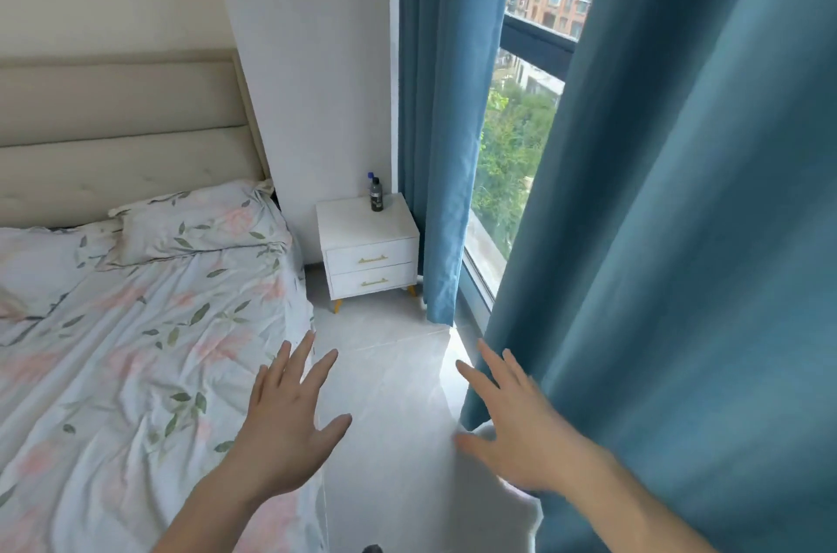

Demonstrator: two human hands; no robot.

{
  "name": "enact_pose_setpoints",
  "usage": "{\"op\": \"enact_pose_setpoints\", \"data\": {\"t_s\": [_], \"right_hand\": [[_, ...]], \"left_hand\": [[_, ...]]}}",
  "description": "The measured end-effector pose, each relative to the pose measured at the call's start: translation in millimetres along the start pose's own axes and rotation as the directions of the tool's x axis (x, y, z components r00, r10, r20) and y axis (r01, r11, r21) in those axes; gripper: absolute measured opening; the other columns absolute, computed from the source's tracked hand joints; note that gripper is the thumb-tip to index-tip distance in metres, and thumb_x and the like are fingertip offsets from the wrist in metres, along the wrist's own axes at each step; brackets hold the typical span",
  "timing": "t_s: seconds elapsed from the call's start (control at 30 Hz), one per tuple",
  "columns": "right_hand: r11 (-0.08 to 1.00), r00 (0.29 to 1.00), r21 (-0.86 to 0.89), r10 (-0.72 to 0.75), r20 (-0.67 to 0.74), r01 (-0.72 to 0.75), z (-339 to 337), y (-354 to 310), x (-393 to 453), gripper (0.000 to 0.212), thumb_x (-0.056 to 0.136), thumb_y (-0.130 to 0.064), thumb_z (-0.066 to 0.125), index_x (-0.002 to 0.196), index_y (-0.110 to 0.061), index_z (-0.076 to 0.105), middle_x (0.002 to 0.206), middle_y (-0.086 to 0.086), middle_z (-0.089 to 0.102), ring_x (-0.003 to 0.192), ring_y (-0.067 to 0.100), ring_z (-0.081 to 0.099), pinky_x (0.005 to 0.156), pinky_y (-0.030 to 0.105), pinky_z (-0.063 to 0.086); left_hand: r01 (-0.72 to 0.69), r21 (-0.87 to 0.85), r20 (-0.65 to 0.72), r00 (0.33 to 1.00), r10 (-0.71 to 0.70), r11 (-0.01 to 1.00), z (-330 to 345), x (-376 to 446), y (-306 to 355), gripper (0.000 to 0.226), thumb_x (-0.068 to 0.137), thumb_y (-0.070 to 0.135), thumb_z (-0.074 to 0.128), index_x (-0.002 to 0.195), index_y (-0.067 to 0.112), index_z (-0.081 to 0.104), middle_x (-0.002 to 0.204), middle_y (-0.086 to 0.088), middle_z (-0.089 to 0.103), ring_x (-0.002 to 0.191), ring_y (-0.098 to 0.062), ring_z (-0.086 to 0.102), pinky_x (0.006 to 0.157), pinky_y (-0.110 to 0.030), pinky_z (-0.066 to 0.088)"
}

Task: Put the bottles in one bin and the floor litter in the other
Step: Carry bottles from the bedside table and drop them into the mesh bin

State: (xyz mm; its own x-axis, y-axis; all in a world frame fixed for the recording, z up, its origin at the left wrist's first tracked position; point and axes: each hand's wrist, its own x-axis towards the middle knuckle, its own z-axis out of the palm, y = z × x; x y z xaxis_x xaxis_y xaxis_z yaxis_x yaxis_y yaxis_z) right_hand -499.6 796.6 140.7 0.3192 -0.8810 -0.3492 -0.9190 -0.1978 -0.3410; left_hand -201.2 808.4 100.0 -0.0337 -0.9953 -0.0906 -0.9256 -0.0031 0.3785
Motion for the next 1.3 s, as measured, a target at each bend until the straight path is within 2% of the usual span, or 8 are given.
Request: {"op": "enact_pose_setpoints", "data": {"t_s": [0.1,0.17,0.5,0.73,1.07,1.3], "right_hand": [[0.999,0.999,0.021,-0.038,-0.002,0.038,-20,-19,64,0.085,0.095,-0.063,0.05,0.161,-0.039,0.001,0.164,-0.015,-0.028,0.154,0.019,-0.021,0.127,0.045,0.005],[0.997,0.997,0.029,-0.069,-0.019,0.069,-31,-28,106,0.085,0.095,-0.064,0.051,0.16,-0.04,0.001,0.164,-0.016,-0.026,0.155,0.018,-0.019,0.127,0.043,0.007],[0.993,0.993,0.007,-0.117,0.01,0.117,-84,-14,291,0.086,0.091,-0.069,0.052,0.159,-0.043,0.005,0.165,-0.017,-0.024,0.156,0.022,-0.014,0.126,0.046,0.012],[0.986,0.986,0.02,-0.165,0.002,0.165,-128,19,434,0.085,0.091,-0.066,0.052,0.159,-0.042,0.007,0.166,-0.014,-0.021,0.157,0.022,-0.011,0.125,0.048,0.017],[0.979,0.975,0.034,-0.203,0.093,0.201,-196,33,620,0.084,0.092,-0.059,0.056,0.16,-0.037,0.011,0.168,-0.008,-0.013,0.157,0.024,-0.007,0.125,0.044,0.017],[0.984,0.976,0.034,-0.18,0.126,0.177,-217,34,733,0.085,0.09,-0.056,0.059,0.16,-0.037,0.014,0.169,-0.007,-0.011,0.157,0.025,-0.004,0.125,0.044,0.018]], "left_hand": [[0.042,-0.024,-0.004,0.999,-0.042,0.999,-18,50,-28,0.081,0.091,0.065,0.044,0.16,0.041,0.009,0.165,0.015,-0.023,0.152,-0.013,-0.027,0.126,-0.039,-0.009],[0.046,-0.017,-0.022,0.999,-0.047,0.999,-29,84,-44,0.078,0.096,0.057,0.05,0.161,0.039,0.011,0.166,0.015,-0.021,0.153,-0.014,-0.025,0.126,-0.039,-0.008],[0.107,-0.012,0.005,0.994,-0.107,0.994,-71,242,-78,0.077,0.097,0.056,0.049,0.16,0.041,0.008,0.166,0.015,-0.021,0.152,-0.012,-0.027,0.127,-0.039,-0.004],[0.122,0.009,0.004,0.993,-0.122,0.993,-81,383,-74,0.075,0.098,0.051,0.05,0.16,0.039,0.011,0.167,0.015,-0.019,0.153,-0.015,-0.023,0.127,-0.039,-0.003],[0.161,-0.006,0.009,0.987,-0.161,0.987,-86,546,-68,0.075,0.096,0.053,0.05,0.159,0.041,0.011,0.166,0.015,-0.017,0.154,-0.018,-0.014,0.126,-0.037,0.005],[0.149,0.017,0.059,0.987,-0.15,0.989,-93,655,-101,0.075,0.096,0.049,0.051,0.16,0.036,0.013,0.168,0.01,-0.015,0.155,-0.021,-0.013,0.125,-0.038,0.0]]}}
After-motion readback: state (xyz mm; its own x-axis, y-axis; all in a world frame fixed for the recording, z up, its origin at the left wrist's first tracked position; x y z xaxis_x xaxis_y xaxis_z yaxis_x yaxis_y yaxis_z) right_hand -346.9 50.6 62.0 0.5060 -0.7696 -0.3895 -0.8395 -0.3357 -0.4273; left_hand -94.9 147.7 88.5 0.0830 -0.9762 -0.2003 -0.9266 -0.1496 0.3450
